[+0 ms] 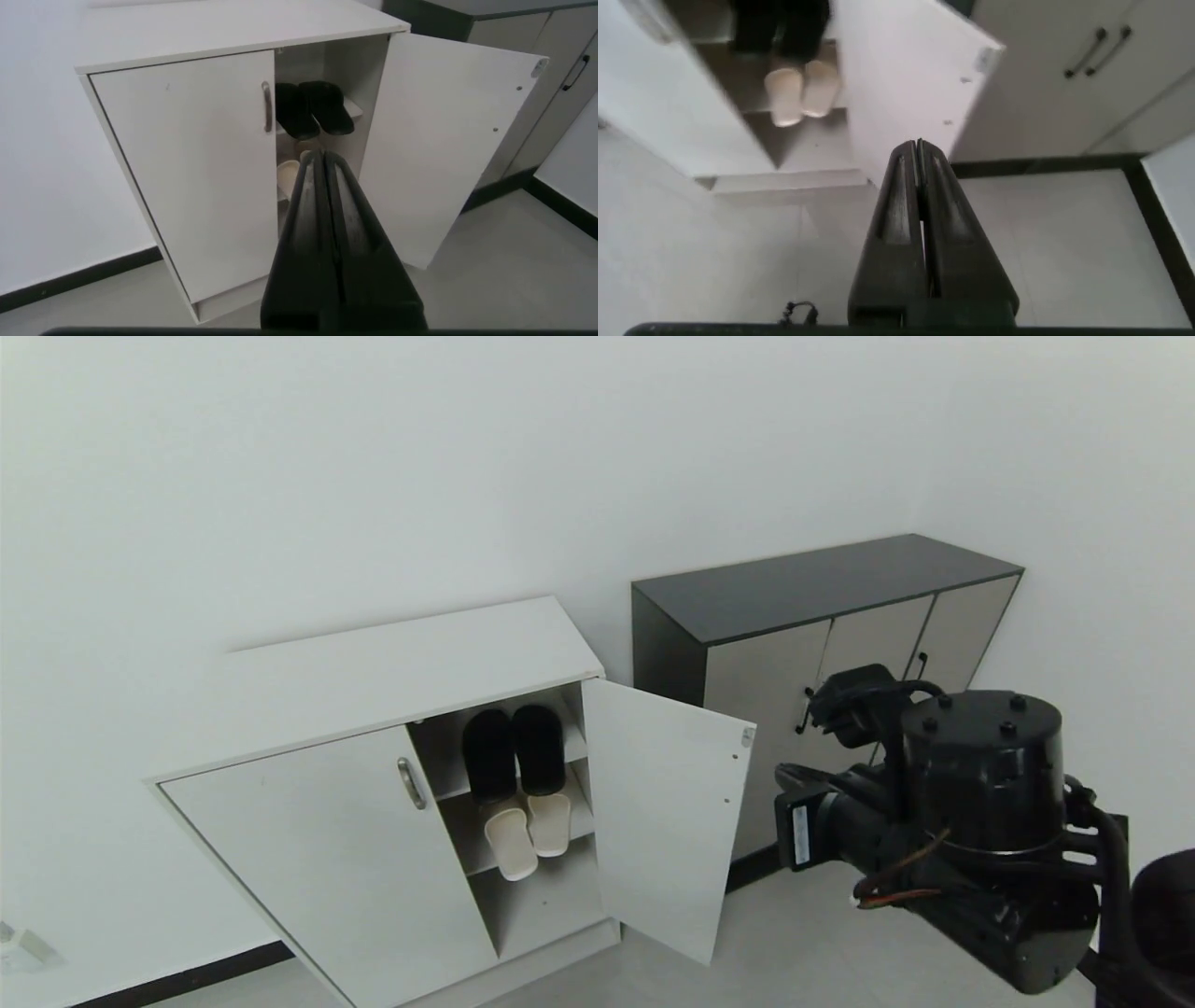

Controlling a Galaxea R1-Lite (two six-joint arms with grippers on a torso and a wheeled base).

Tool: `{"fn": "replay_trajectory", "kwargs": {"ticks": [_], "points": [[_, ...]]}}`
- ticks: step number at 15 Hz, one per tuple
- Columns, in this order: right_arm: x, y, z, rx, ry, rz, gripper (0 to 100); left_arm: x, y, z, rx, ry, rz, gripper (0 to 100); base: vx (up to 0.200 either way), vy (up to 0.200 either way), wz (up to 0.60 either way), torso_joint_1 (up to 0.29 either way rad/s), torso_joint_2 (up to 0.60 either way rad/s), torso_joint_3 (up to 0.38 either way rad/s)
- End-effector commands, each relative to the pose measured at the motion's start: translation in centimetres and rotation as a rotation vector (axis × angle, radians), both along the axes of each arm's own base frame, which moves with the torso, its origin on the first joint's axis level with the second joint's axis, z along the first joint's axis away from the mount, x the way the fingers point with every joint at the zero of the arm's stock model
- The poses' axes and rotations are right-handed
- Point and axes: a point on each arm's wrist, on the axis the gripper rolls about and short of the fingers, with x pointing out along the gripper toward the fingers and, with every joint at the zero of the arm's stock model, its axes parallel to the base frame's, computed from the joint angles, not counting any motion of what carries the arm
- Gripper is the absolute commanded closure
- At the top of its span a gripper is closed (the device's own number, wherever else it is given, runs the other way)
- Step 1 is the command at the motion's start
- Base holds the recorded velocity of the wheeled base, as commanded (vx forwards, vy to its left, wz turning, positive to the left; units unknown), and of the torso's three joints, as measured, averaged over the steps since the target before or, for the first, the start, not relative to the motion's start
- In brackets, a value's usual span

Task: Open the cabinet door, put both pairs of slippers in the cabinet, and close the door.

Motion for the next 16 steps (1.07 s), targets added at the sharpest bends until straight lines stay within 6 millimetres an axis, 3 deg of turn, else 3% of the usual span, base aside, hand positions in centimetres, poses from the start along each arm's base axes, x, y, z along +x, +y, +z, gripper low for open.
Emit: {"fn": "replay_trajectory", "kwargs": {"ticks": [1,4,7,16], "points": [[4.7,-1.6,-0.5,0.018,0.029,-0.06,100,0.0,0.0,0.0,0.0,0.001,0.0,100,0.0,0.0,0.0,0.0,0.0,0.0],[10.2,-2.9,-1.6,0.046,0.053,-0.088,100,0.0,0.0,0.0,0.0,0.001,0.0,100,0.0,0.0,0.0,0.0,0.0,0.0],[14.1,-3.0,-2.6,0.06,0.051,-0.113,100,0.0,0.0,0.0,0.0,0.001,0.0,100,0.0,0.0,0.0,0.0,0.0,0.0],[20.5,-2.7,-6.0,0.07,0.065,-0.13,100,0.0,0.0,0.0,0.0,0.001,-0.001,100,0.0,0.0,0.0,0.0,0.0,0.0]]}}
